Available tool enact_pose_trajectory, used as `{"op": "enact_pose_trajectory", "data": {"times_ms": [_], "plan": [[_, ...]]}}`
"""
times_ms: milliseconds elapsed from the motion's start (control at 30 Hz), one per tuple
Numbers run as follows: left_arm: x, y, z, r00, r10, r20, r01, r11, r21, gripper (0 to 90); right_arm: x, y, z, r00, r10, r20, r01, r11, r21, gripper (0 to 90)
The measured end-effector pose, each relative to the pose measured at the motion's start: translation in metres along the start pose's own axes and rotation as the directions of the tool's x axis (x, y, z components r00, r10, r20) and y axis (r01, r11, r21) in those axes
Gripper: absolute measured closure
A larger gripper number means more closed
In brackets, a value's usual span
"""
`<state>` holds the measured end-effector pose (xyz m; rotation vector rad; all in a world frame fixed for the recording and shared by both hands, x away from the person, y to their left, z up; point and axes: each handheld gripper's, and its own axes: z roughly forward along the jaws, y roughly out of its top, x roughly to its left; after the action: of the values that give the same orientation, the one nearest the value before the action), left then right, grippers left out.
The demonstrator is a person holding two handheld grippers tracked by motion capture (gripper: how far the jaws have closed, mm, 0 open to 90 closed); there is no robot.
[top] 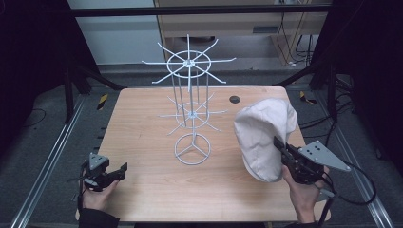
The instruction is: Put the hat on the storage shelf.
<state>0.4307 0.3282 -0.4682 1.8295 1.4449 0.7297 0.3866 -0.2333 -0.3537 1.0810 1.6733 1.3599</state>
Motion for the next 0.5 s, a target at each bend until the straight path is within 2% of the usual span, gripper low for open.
{"op": "enact_pose_trajectory", "data": {"times_ms": [167,200,500], "plan": [[0.000,0.000,0.000,1.0000,0.001,-0.001,-0.001,1.0000,0.002,27.1,-0.003,0.007,-0.003,0.9998,0.019,-0.006,-0.020,0.999,-0.050,88.9],[0.000,0.000,0.000,1.0000,0.001,-0.002,-0.001,1.0000,0.002,27.1,-0.004,0.008,-0.004,0.9999,0.012,-0.006,-0.012,0.997,-0.072,88.9],[0.000,0.000,0.000,1.0000,0.001,-0.001,-0.001,1.0000,0.002,27.1,-0.002,0.016,-0.011,0.9999,-0.017,0.000,0.017,0.989,-0.146,89.0]]}}
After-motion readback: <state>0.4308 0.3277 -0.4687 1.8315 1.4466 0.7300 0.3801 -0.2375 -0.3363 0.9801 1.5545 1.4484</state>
